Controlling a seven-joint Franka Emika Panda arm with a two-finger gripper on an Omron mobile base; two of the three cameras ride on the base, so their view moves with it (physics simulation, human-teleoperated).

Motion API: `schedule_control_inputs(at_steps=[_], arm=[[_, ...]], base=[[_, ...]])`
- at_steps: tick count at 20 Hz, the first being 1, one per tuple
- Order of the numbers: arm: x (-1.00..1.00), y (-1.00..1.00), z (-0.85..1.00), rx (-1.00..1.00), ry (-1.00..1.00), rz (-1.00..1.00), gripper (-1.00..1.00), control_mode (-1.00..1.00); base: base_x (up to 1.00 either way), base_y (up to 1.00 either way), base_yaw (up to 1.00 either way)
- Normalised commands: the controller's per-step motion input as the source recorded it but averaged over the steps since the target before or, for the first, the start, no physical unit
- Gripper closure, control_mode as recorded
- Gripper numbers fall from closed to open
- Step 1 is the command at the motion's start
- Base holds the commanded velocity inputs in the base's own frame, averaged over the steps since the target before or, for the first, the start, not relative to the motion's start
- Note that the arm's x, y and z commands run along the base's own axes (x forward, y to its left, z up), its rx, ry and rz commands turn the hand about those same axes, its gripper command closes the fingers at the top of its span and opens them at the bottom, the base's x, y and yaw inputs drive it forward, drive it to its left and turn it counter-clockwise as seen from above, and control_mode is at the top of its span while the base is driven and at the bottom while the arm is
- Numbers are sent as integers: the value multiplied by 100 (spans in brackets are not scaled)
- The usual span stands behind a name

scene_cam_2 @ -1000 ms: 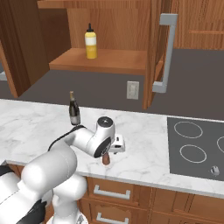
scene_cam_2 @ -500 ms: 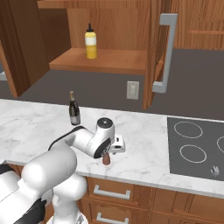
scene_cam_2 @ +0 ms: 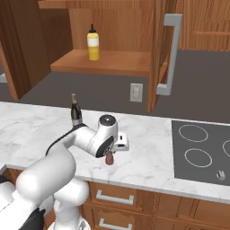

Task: There are various items on the counter. Only move the condiments/shakers into the cabinet.

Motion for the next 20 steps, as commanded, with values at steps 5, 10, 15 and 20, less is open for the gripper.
schedule_control_inputs(at_steps=[5, 10, 15, 20], arm=[[-1, 0, 100, -1, -13, 0, 100, -100], [0, -2, 100, -1, -14, 0, 100, -100], [0, -4, 100, -1, -19, 0, 100, -100], [-2, 0, 100, -5, -26, 0, 100, -100]], base=[[0, 0, 0], [0, 0, 0], [0, 0, 0], [0, 0, 0]])
